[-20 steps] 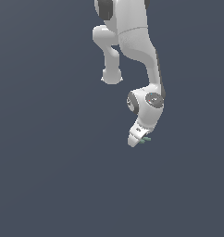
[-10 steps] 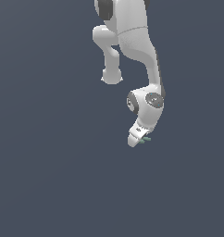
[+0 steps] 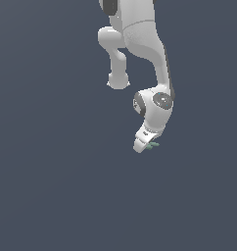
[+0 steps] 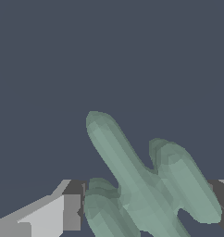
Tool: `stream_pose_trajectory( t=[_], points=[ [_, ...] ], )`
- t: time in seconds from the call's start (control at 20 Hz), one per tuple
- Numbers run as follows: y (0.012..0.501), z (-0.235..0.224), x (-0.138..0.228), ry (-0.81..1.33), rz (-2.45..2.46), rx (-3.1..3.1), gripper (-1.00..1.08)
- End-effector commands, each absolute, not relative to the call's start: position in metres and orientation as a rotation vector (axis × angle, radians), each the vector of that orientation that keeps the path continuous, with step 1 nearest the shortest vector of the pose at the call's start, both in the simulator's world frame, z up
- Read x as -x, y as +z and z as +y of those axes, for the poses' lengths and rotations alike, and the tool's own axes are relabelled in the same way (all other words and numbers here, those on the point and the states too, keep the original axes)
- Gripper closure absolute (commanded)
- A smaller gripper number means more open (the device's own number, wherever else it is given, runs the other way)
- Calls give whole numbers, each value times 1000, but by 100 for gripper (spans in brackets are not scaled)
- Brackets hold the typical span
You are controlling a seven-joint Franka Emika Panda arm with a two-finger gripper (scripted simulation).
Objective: Pick up the object and move it to a goal position.
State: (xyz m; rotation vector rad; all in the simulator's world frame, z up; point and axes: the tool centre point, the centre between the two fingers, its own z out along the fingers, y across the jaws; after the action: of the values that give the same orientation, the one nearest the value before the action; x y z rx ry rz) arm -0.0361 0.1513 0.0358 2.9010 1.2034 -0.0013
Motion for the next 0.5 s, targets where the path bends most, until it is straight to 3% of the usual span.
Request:
stream_pose_trajectory(
  t=[0.0,0.45],
  points=[
    [48,147,39,0,1203,-2900,108],
    [115,123,55,-1,1204,-2899,108]
  ],
)
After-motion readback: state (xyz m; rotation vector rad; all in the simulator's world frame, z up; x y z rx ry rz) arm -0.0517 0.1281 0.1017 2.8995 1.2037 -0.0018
